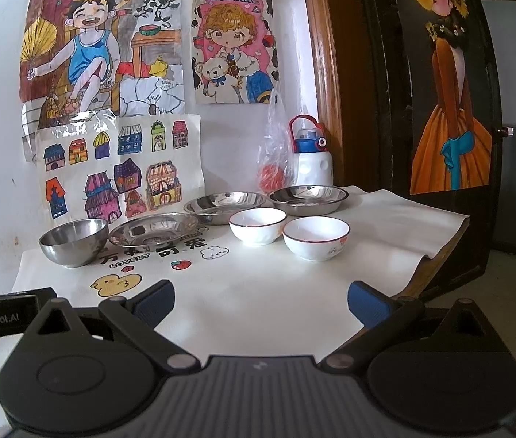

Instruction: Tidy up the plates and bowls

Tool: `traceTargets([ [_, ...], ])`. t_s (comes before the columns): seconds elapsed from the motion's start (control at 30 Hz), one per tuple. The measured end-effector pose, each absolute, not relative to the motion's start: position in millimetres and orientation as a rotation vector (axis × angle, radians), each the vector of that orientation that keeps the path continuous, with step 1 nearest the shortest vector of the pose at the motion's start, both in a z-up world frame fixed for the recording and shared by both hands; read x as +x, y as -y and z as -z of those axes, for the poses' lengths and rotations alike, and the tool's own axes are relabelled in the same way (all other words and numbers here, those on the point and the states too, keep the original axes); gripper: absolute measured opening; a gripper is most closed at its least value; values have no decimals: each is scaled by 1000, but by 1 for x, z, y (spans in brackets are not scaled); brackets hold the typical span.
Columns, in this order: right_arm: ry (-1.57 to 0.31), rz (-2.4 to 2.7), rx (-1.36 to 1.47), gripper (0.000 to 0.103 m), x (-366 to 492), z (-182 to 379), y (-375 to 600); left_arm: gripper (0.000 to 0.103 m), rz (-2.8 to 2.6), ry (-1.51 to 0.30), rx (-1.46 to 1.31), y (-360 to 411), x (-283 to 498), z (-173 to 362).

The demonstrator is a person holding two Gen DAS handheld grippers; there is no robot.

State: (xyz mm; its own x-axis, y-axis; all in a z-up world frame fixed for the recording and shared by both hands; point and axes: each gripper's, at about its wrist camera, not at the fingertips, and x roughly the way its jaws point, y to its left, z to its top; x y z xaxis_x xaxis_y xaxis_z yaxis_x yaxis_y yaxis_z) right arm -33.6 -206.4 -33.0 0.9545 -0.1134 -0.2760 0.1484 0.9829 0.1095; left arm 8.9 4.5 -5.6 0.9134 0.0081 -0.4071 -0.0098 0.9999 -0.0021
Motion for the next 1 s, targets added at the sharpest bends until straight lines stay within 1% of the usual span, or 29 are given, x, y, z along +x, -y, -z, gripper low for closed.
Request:
traceTargets([
  [0.37,-301,123,132,103,-17,36,214,102,-9,-444,19,1,23,6],
  [0.53,-286,88,122,103,-7,32,223,102,-5,-467,31,4,35,3],
  [0.77,-264,60,82,103,16,14,258,102,44,-498,44,9,69,-17],
  [1.0,-272,69,74,103,45,1,304,102,151,-507,71,33,114,-43],
])
